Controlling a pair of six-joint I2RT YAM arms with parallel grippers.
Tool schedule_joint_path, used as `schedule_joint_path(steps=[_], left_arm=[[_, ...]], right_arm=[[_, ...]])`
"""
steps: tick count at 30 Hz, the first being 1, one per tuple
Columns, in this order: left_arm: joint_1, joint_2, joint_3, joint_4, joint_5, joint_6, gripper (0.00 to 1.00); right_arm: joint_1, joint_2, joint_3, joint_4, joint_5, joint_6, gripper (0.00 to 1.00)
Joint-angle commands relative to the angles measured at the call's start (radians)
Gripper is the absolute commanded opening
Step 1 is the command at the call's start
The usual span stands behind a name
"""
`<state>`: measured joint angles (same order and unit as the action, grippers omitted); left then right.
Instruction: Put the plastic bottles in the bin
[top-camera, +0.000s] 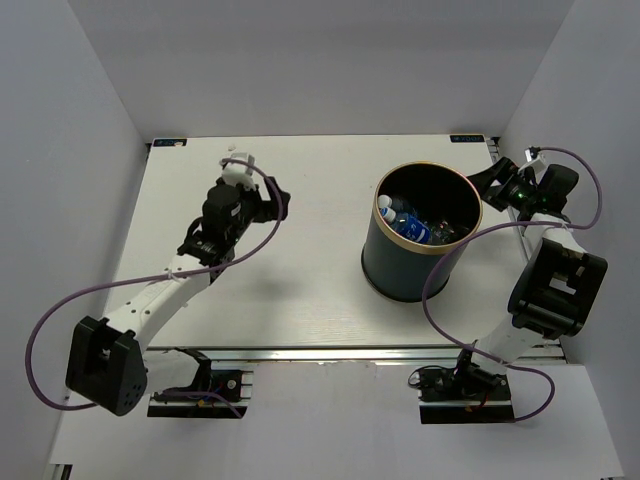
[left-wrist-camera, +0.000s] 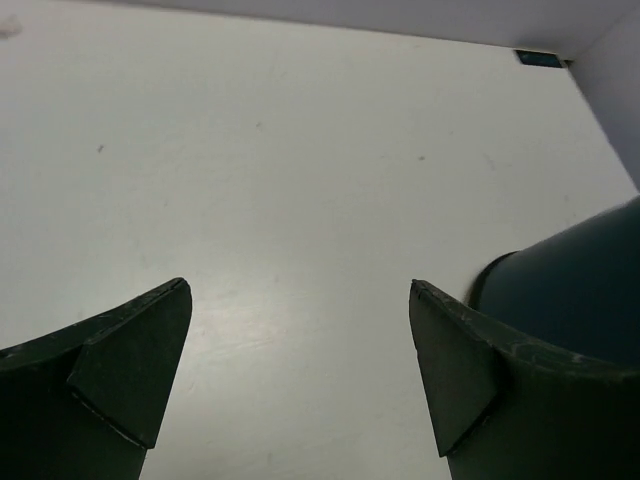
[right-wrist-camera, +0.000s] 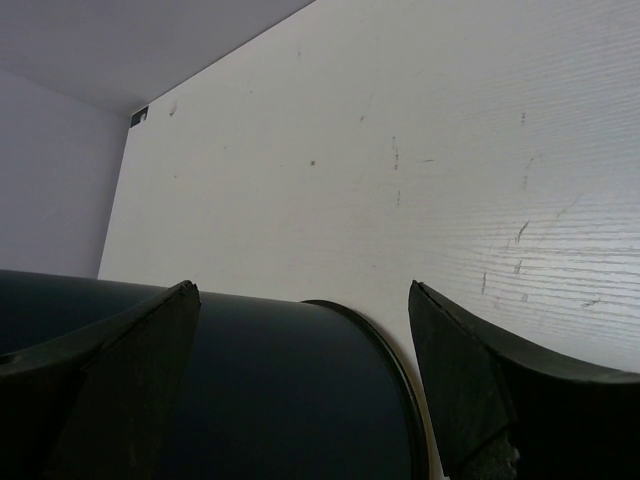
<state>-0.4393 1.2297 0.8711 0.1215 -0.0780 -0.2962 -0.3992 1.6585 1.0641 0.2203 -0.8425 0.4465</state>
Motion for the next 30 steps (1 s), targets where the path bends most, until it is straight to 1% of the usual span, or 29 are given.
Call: schedule_joint_path(steps=[1, 2, 5, 10, 17, 21, 25, 30], left_arm=[[0.053, -0.081, -0.090, 0.046, -0.078, -0.151, 0.98], [0.066, -0.102, -0.136, 0.044, -0.092, -0.170, 0.98], [0.082, -0.128, -0.181, 0.060, -0.101, -0.196, 0.98], [0.086, -0.167, -0.138, -0.068, -0.247, -0.224, 0.98], [0.088, -0.219, -0.179, -0.040, -0.252, -0.212, 0.98], [0.097, -0.199, -0.169, -0.055, -0.256, -0.215, 0.98], [0.120, -0.176, -0.153, -0.074, -0.278, -0.239, 0.98], [0.131, -0.167, -0.161, -0.068, -0.276, -0.227, 0.98]], right_arm=[[-0.006, -0.003, 0.045, 0.028, -0.073, 0.008, 0.89], [-0.006, -0.006, 0.049, -0.004, -0.052, -0.002, 0.89], [-0.006, -0.012, 0.050, -0.024, -0.033, -0.020, 0.89], [-0.006, -0.014, 0.010, -0.003, -0.024, 0.001, 0.89], [-0.006, -0.006, 0.000, 0.004, -0.023, 0.000, 0.89], [-0.006, -0.016, -0.004, -0.002, 0.009, -0.008, 0.90], [-0.006, -0.040, -0.010, 0.002, 0.010, -0.012, 0.89], [-0.007, -0.052, -0.013, -0.001, 0.049, 0.003, 0.89]])
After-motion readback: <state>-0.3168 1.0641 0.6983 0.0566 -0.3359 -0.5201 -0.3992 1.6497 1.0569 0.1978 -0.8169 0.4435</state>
